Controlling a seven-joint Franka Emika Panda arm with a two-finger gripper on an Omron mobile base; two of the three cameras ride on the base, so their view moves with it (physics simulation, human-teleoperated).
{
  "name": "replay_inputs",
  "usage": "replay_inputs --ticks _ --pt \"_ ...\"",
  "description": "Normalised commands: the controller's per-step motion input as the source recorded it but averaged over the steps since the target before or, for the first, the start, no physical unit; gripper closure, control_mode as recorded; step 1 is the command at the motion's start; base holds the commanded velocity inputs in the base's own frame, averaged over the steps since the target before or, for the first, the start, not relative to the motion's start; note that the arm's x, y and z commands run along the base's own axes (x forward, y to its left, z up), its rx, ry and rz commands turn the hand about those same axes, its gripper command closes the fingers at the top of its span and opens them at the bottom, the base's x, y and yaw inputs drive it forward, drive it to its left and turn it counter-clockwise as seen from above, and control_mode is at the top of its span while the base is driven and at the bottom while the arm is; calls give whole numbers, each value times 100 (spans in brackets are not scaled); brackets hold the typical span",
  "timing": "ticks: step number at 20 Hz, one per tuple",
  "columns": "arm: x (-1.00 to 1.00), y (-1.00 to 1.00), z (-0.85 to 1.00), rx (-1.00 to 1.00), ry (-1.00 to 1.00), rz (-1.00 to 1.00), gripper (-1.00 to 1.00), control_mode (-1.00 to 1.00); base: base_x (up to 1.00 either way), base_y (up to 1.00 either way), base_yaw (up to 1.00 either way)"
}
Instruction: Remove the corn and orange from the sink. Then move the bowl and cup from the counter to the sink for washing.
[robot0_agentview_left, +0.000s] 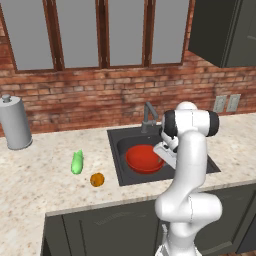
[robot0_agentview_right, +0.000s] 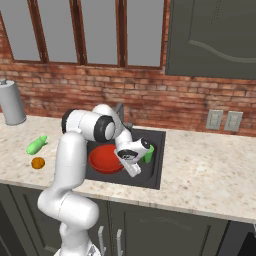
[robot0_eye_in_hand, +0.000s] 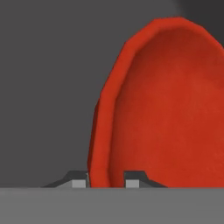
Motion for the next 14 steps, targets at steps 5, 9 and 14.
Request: replay_inputs --ticks 5,9,14 --pt "3 9 -16 0 -1 2 100 -100 0 0 0" --pt "6 4 -16 0 -1 2 100 -100 0 0 0" --pt "2 5 -14 0 -1 4 100 -100 0 0 0"
